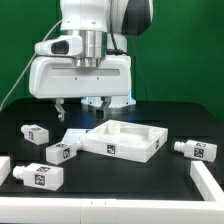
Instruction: Assemble one leg
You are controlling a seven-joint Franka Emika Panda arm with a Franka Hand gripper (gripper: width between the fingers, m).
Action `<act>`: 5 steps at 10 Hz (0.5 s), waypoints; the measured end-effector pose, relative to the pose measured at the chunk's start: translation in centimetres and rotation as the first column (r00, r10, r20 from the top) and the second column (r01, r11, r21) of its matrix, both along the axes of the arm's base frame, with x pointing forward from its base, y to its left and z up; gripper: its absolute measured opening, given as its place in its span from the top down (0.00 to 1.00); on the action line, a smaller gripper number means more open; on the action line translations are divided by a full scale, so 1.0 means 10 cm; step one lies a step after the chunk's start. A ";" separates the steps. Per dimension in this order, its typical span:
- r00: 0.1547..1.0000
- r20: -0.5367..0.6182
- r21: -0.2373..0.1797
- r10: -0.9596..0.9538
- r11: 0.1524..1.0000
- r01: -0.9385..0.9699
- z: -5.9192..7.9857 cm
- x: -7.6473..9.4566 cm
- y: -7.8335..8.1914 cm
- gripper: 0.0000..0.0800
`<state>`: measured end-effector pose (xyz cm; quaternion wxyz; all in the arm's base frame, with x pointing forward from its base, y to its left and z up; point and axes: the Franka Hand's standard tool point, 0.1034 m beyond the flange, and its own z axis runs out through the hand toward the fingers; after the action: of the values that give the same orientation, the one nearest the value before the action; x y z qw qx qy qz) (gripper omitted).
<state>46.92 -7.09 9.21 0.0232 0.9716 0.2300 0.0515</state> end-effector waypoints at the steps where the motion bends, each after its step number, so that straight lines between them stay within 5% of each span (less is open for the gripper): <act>1: 1.000 -0.002 0.001 0.001 1.000 -0.001 -0.01 -0.01 0.01 0.19; 4: 0.996 0.039 0.007 -0.085 0.996 0.084 -0.02 -0.01 0.05 0.19; 5: 0.974 0.039 0.031 -0.223 0.975 0.222 -0.07 -0.17 0.11 0.19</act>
Offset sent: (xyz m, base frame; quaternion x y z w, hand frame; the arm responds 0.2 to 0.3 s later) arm -0.0176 -0.0229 -0.0038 -0.1313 -0.0024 0.1065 0.9856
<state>45.26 -6.00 8.51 0.0207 0.9901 0.1185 0.0719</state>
